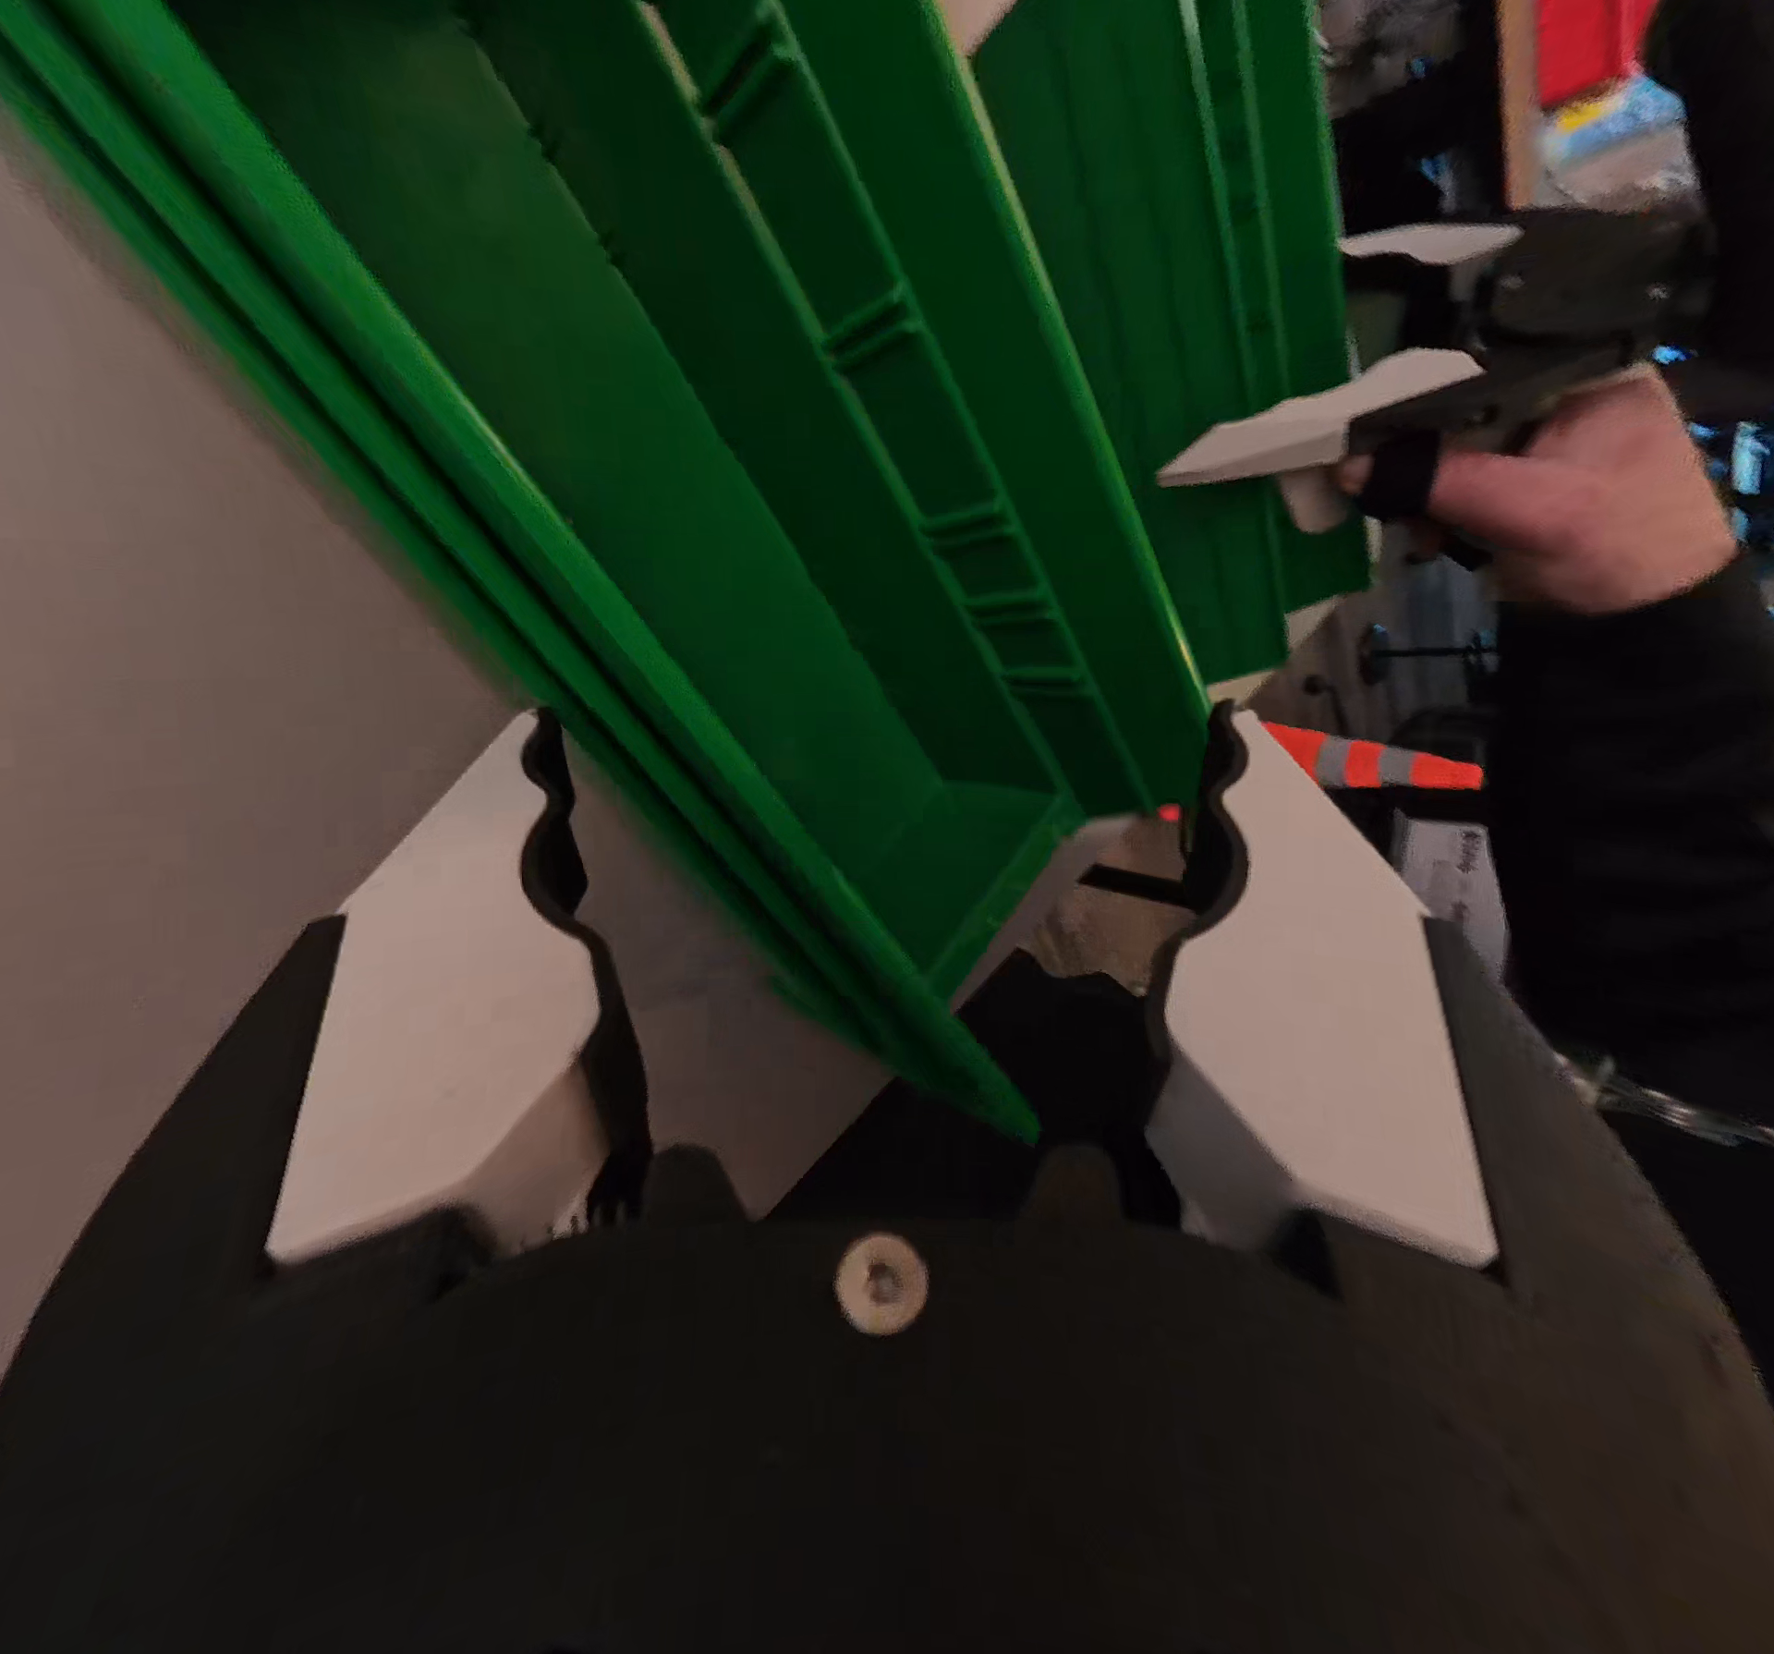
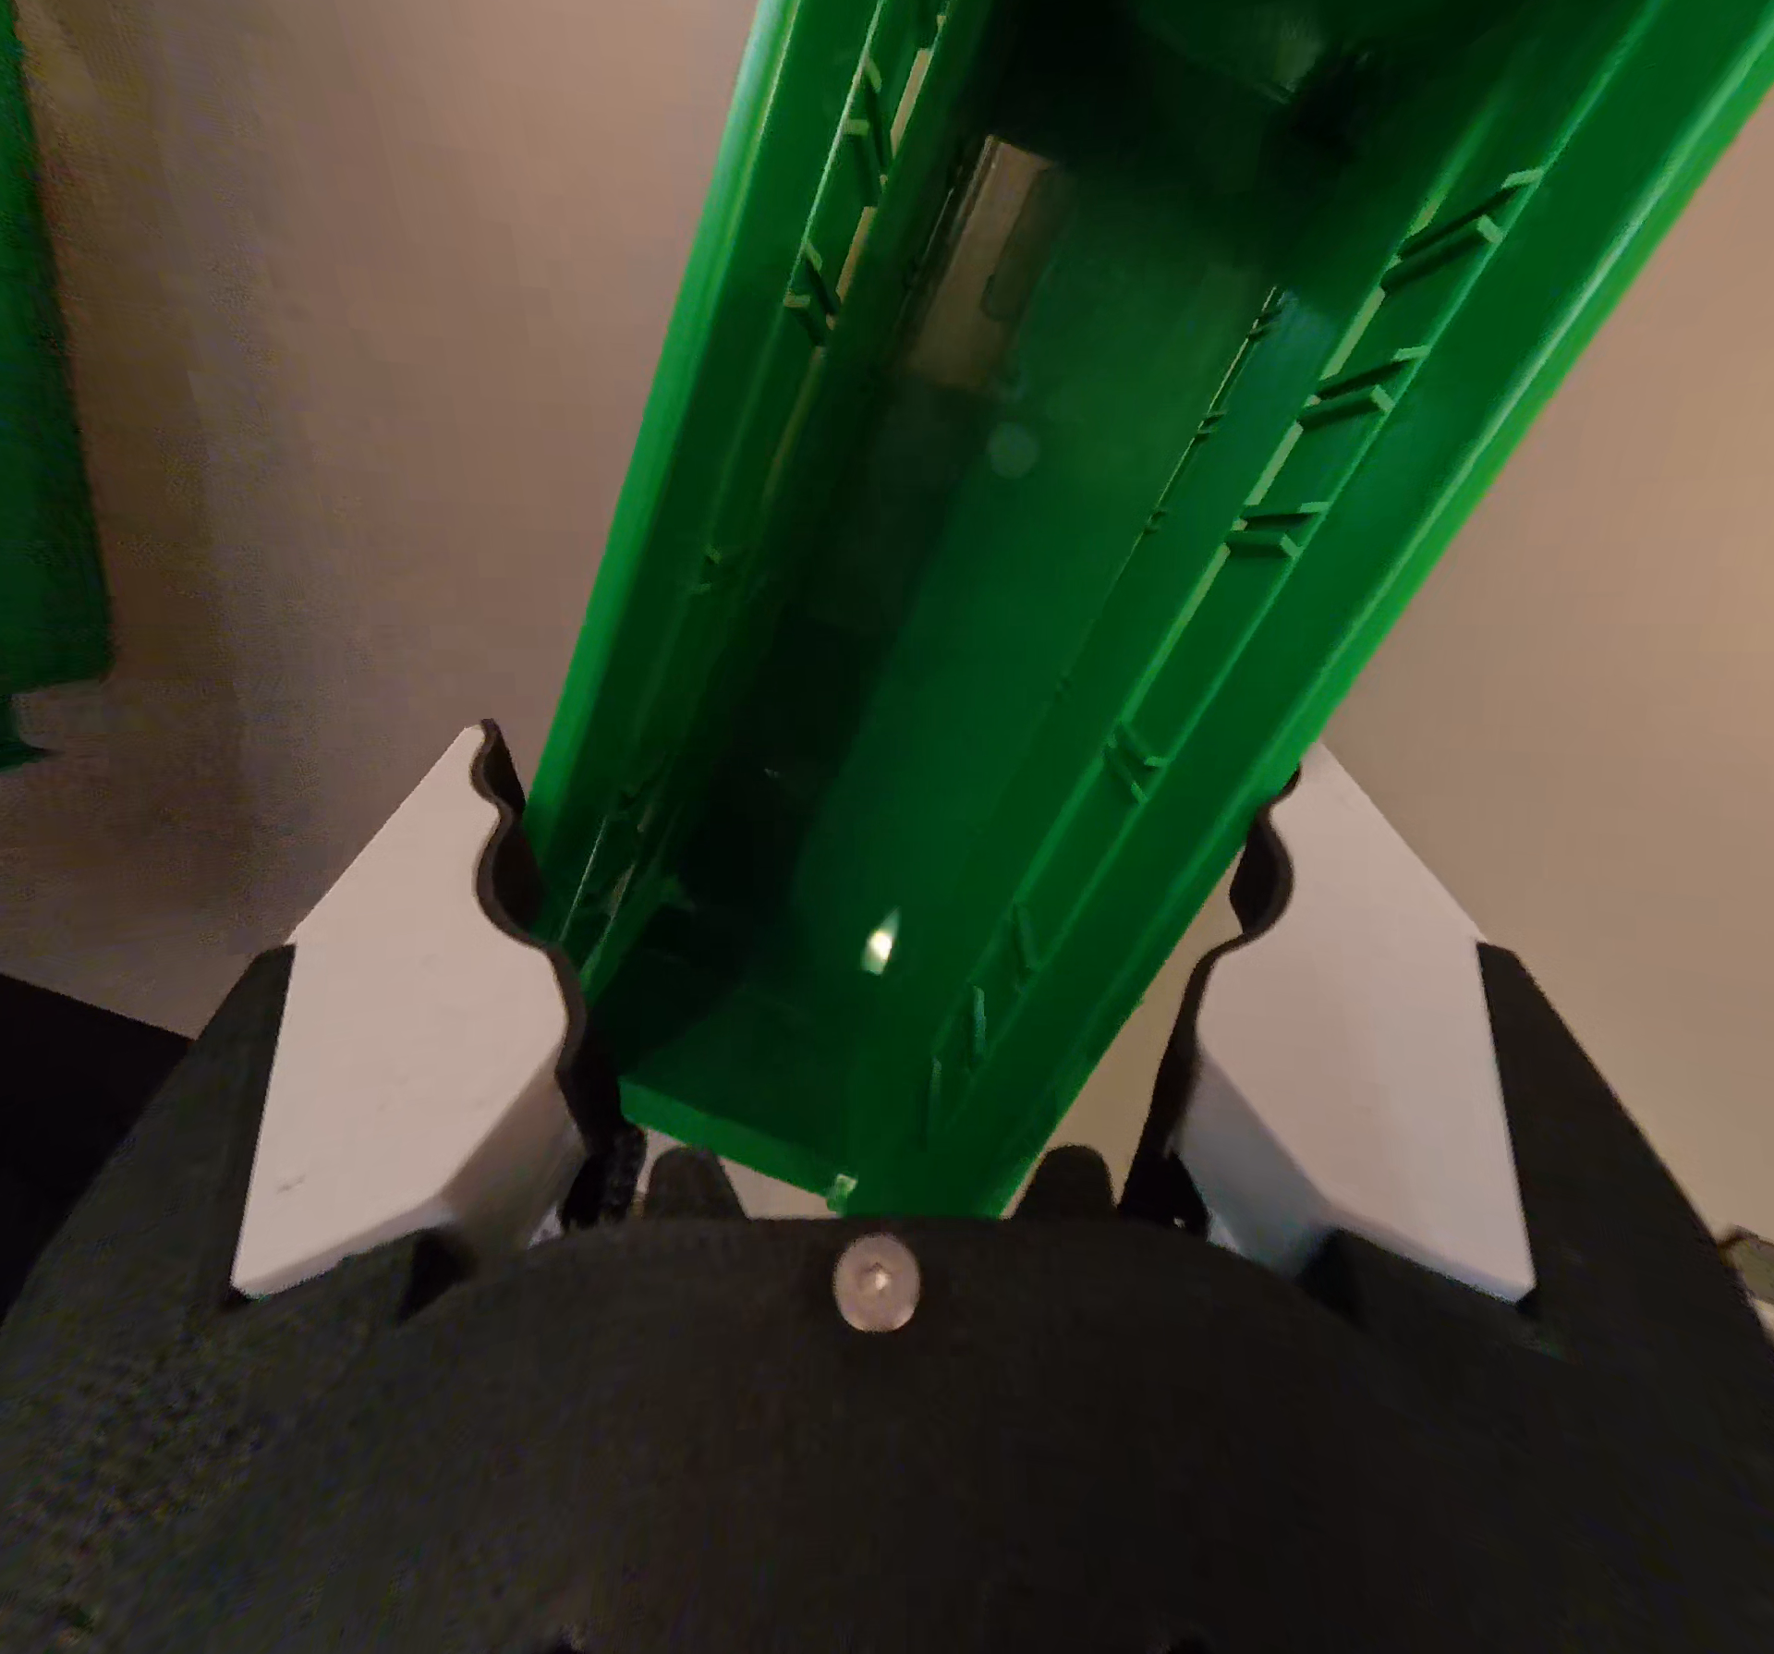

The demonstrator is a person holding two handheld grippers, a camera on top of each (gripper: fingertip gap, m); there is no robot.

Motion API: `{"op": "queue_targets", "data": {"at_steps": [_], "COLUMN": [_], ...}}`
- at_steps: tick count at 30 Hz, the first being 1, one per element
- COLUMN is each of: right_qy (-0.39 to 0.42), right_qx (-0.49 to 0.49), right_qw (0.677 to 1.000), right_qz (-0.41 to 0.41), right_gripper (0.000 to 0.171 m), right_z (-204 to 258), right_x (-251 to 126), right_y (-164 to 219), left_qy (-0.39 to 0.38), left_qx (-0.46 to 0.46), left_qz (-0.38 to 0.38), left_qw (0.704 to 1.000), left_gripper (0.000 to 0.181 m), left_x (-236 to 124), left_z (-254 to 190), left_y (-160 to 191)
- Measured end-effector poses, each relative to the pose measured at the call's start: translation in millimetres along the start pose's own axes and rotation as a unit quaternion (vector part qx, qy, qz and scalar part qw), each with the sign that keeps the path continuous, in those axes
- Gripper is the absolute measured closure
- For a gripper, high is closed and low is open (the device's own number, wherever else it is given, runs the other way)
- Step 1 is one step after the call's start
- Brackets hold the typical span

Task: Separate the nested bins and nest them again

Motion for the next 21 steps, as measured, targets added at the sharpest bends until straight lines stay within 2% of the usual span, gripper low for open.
{"op": "queue_targets", "data": {"at_steps": [3,6,7,8,13,21], "right_qy": [-0.008,0.007,0.008,0.006,-0.017,-0.066], "right_qx": [-0.001,0.0,0.002,0.004,0.002,0.027], "right_qw": [1.0,1.0,1.0,1.0,0.999,0.994], "right_qz": [-0.004,-0.002,-0.005,-0.011,-0.035,-0.079], "right_gripper": [0.016,0.016,0.021,0.033,0.051,0.064], "right_z": [0,1,0,-1,-6,-19], "right_x": [0,2,1,0,-2,-14], "right_y": [1,1,0,-1,-3,-8], "left_qy": [0.054,0.1,0.107,0.115,0.137,0.137], "left_qx": [0.016,0.037,0.042,0.045,0.017,0.015], "left_qz": [0.025,0.055,0.056,0.053,0.036,0.01], "left_qw": [0.998,0.993,0.992,0.991,0.99,0.99], "left_gripper": [0.059,0.061,0.063,0.065,0.072,0.075], "left_x": [23,40,43,44,38,22], "left_z": [-20,-36,-39,-41,-32,-18], "left_y": [3,6,6,5,1,-2]}}
Point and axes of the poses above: each gripper's, where its closed fingertips meet, x out along the fingers, y out of its underside, z = x × y across the jaws, the point moved 8 cm from there along -x, back along the fingers, and after that the axes turned 6 degrees about y, right-handed, at the moved point
